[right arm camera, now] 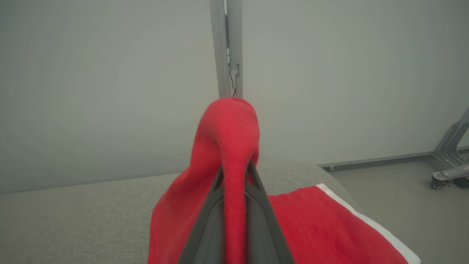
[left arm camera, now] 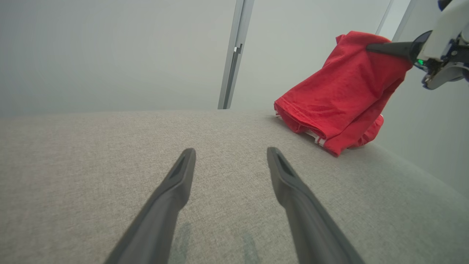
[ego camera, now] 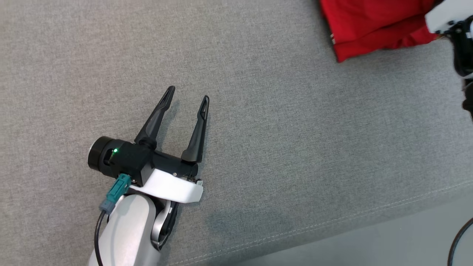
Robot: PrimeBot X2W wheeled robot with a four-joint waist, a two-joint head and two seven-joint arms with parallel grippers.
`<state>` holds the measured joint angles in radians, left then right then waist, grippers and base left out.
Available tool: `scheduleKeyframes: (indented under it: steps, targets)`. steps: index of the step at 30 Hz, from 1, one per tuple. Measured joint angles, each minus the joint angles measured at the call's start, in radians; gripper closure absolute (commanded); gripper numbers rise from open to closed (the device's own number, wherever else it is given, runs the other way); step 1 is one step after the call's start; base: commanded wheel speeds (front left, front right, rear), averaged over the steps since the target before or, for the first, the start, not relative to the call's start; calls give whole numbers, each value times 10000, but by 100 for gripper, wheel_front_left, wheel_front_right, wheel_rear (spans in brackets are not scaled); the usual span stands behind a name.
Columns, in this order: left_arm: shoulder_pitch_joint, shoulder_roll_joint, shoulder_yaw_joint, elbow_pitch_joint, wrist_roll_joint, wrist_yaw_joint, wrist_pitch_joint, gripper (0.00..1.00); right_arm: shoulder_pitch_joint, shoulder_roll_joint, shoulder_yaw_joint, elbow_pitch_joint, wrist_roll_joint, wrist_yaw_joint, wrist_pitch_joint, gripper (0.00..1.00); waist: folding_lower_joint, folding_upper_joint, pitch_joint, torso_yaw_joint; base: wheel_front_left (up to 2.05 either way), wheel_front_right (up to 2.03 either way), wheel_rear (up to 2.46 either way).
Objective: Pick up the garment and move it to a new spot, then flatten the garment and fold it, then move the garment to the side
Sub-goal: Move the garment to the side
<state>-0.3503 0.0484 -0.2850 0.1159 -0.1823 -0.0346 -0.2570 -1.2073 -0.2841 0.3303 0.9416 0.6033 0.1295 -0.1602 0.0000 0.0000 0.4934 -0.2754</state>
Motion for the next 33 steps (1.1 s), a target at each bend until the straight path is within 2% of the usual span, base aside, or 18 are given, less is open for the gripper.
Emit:
scheduleKeyframes:
  steps: [16, 21, 27, 28, 29, 30, 31, 32, 33]
  targets:
    - [-462, 23, -186, -395, 324, -98, -2, 0, -997, -901, -81, 2061, -1716, 2, -872, 100, 0, 0, 749, 66, 0, 0, 0]
    - [-462, 107, -190, -393, 326, -98, -2, 0, -1240, -1279, -974, 1764, -2606, 2, -882, 100, 0, 0, 881, 152, 0, 0, 0]
    - [-462, 115, -213, -393, 326, -98, -2, 0, -1199, -1264, -1927, 2034, -3544, 2, -882, 100, 0, 0, 893, 279, 0, 0, 0]
    - [-462, 117, -222, -391, 324, -98, -2, 0, -1151, -1250, -2073, 2109, -3703, 2, -882, 96, 0, 0, 893, 304, 0, 0, 0]
    - [-462, 117, -230, -391, 324, -98, -2, 0, -1102, -1239, -2238, 2163, -3825, 2, -882, 85, 0, 0, 893, 328, 0, 0, 0]
    - [-462, 115, -242, -391, 324, -98, -2, 0, -1074, -1233, -2414, 2253, -3954, 2, -882, 58, 0, 0, 893, 355, 0, 0, 0]
    - [-462, 115, -249, -391, 324, -98, -2, 0, -1040, -1235, -2608, 2328, -4103, 2, -882, 13, 0, 0, 895, 382, 0, 0, 0]
    - [-462, 115, -251, -391, 324, -98, -2, 0, -999, -1243, -2828, 2370, -4309, 2, -882, 0, 0, 0, 899, 408, 0, 0, 0]
    - [-462, 115, -257, -391, 324, -98, -2, 0, -953, -1266, -3045, 2387, -4500, 2, -882, 0, 0, 0, 902, 433, 0, 0, 0]
